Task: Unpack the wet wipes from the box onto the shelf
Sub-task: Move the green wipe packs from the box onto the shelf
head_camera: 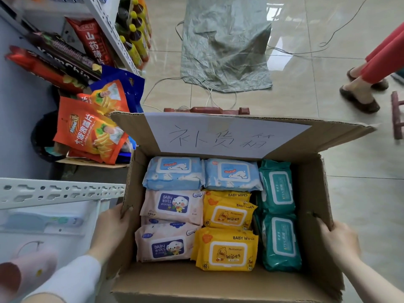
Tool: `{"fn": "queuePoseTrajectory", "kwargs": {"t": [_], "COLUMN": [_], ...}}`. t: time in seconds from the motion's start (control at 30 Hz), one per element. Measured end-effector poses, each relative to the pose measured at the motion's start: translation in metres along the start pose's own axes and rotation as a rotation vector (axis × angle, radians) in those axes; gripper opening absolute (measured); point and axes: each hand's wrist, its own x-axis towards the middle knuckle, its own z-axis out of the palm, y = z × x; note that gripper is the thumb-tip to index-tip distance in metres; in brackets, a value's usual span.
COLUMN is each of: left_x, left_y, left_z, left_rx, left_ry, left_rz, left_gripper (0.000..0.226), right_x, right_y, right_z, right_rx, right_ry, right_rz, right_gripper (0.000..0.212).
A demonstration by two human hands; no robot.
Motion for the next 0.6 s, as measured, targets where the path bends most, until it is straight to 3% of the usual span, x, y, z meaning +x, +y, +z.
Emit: {"fn": "queuePoseTrajectory", "kwargs": {"t": [0.43,0.6], "left_x": [0.018,0.030], "left_y": [-0.015,-0.014], "left_z": [0.006,0.005], "left_rx": [0.065,0.051], "left_ry": [0.003,0.042], "left_rz": [-0.012,-0.036], "left_gripper": [0.021,0.023], "right_x": [0.010,0.026], "right_y": [-0.011,-0.029], "right_z": [0.013,0.021], "right_rx": [-0.046,-0.070], "right_ry": [-0.019,-0.003], "right_rz": [-0.055,-0.034], "right_gripper": [0.028,0.036]}}
